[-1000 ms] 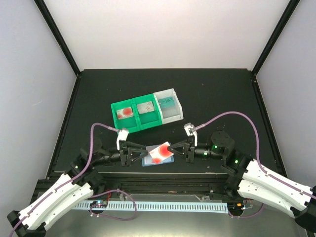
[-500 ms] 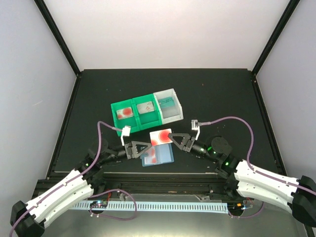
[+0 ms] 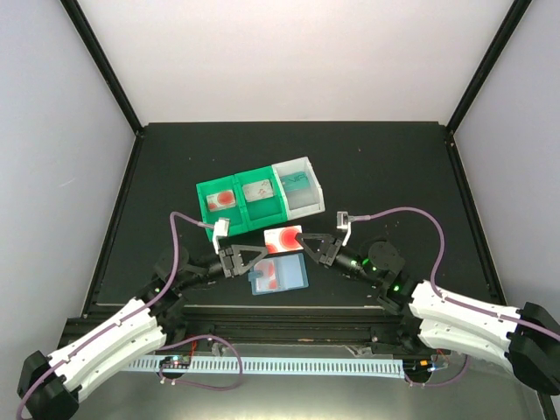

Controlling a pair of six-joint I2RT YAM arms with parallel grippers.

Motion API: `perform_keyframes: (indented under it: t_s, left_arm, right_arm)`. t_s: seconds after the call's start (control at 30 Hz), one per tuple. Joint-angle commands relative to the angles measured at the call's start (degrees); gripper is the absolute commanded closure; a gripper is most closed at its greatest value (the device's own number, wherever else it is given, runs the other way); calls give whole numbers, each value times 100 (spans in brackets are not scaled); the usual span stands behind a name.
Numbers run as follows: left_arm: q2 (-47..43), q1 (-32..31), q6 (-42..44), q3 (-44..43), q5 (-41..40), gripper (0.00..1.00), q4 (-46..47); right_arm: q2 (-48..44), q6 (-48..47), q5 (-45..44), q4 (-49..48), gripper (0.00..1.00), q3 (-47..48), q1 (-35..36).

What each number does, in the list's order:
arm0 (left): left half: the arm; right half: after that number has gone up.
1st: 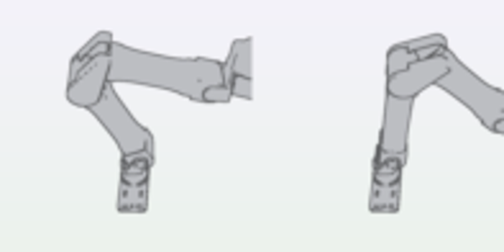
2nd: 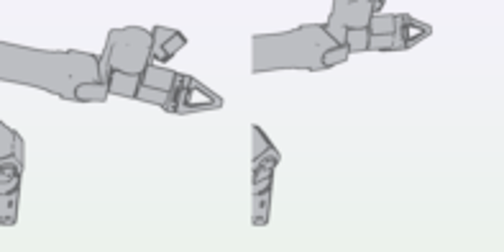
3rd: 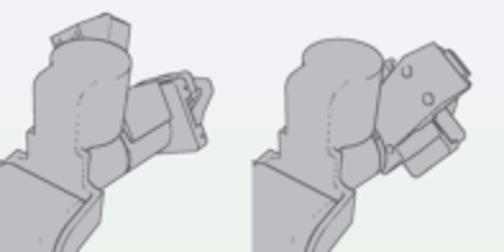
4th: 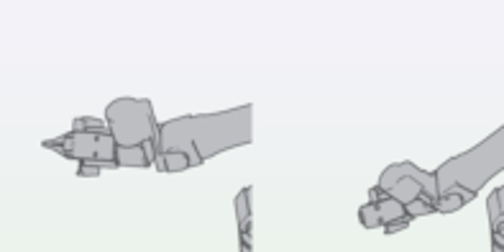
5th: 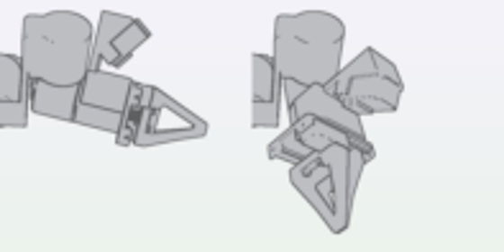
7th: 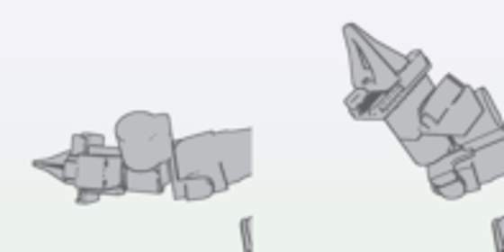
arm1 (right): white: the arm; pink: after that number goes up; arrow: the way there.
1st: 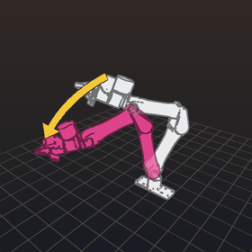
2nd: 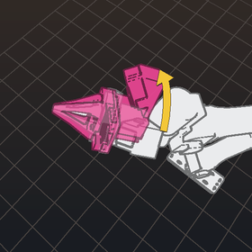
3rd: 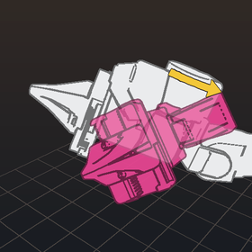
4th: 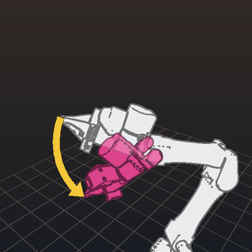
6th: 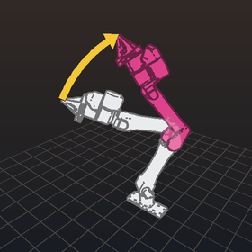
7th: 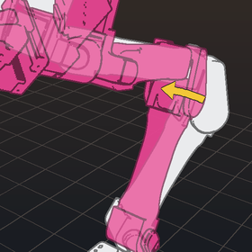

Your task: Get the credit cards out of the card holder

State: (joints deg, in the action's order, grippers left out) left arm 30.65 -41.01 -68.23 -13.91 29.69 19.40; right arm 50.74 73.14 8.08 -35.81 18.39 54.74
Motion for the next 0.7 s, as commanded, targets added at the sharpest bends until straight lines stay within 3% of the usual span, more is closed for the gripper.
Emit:
perform_keyframes:
  t_s: [0.0,0.17,0.37,0.43,0.57,0.67]
  left_arm:
    - [119,-19,-121,-2,-104,66,406]
    - [201,-20,-129,-24,-95,69,418]
    - [188,-12,-108,8,-92,97,424]
    - [165,-12,-80,3,-91,98,382]
    - [129,-18,11,-2,-92,99,209]
    - [59,-12,90,-4,-121,98,55]
  right_arm:
    - [73,57,-104,-340,99,129,68]
    - [72,42,-171,-337,99,125,88]
    - [67,20,-201,-301,99,104,98]
    - [68,4,-201,-283,98,90,103]
    - [-3,-88,-209,-138,90,47,98]
    - [-150,-256,-218,140,76,4,98]
